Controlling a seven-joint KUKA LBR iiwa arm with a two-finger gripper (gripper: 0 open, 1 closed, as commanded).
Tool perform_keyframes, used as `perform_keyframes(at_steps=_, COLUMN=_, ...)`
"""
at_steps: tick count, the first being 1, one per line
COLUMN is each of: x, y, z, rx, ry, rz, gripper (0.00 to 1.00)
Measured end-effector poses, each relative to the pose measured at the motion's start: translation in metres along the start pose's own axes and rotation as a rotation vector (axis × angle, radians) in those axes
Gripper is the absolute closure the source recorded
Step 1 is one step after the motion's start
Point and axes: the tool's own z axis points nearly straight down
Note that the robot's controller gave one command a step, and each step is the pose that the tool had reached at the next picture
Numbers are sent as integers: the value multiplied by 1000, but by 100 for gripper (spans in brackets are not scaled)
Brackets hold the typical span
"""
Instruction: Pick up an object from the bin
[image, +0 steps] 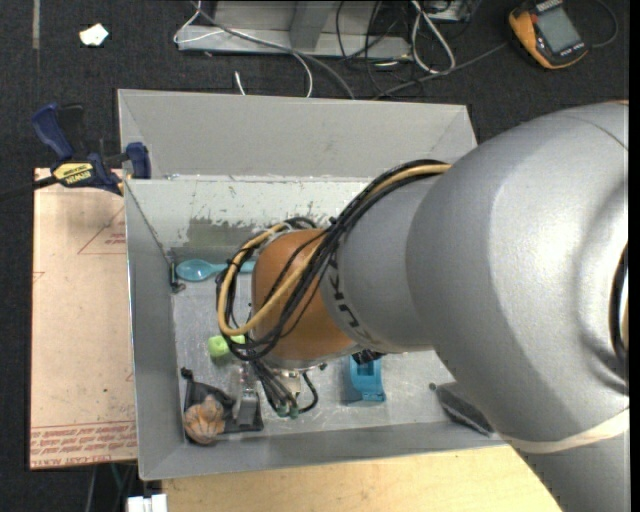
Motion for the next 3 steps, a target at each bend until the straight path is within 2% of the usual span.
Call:
perform_keyframes(at_steps=1, x=-2, y=2, z=-64, rx=2, ry=5, rz=-25, gripper=100)
perform_keyframes(at_steps=2, x=-7, y=-6, z=-90, rx=3, ry=8, rz=-77, gripper=100)
perform_keyframes(at_steps=3, x=-8, y=-7, z=-162, rx=3, ry=8, rz=-102, gripper=100)
